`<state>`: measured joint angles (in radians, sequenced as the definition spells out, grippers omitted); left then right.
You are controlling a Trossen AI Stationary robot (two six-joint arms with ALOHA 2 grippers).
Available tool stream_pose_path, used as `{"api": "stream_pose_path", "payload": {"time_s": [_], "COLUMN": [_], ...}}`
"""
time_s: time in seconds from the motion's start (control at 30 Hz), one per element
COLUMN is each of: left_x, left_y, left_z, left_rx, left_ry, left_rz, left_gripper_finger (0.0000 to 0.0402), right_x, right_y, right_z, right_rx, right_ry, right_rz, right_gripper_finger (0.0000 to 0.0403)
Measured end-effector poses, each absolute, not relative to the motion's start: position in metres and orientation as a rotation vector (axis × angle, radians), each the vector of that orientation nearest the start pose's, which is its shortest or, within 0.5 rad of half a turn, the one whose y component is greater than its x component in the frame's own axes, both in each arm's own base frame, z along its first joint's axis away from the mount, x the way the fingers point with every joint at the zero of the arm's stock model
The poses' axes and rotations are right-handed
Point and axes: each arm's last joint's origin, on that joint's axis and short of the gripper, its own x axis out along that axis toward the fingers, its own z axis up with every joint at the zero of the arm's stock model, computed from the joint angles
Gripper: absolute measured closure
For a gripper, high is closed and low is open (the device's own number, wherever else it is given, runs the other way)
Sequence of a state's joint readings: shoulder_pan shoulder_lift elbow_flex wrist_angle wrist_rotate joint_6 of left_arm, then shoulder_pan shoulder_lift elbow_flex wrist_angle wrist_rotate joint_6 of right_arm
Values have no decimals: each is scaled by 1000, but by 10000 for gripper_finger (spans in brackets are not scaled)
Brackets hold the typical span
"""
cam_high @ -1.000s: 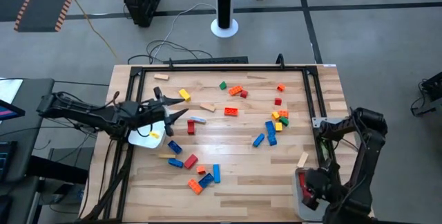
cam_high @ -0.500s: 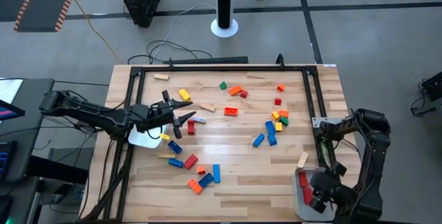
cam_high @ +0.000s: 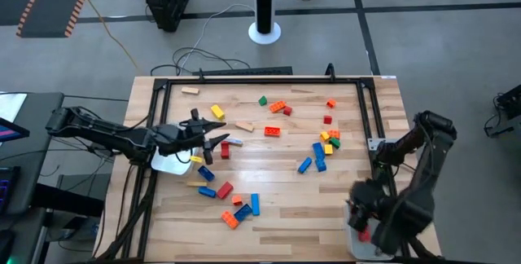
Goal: Sort blocks by size
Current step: Put the blue large game piece into the gray bin
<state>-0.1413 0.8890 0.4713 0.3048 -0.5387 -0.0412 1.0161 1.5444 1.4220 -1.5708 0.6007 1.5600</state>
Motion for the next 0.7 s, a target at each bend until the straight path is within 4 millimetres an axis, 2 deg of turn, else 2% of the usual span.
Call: {"api": "stream_pose_path", "payload": {"time_s": [0.13,0.3,0.4,0.53,0.7], "left_x": [192,189,186,176,156], "left_y": [-13,-17,-26,-42,-54], "left_z": [239,228,228,235,240], "left_rx": [-80,-161,-170,-148,-128], "left_ry": [226,333,338,301,289], "left_rz": [396,315,274,234,242], "left_gripper_finger": [227,227,227,227,227], "right_x": [189,254,282,303,313], "right_y": [182,157,135,106,90], "right_z": [303,280,266,249,229], "right_rx": [10,-148,-209,-242,-351], "right_ry": [1012,1113,1203,1349,1508], "right_rz": [-556,-411,-349,-278,-135], "right_gripper_finger": [144,144,144,144,143]}}
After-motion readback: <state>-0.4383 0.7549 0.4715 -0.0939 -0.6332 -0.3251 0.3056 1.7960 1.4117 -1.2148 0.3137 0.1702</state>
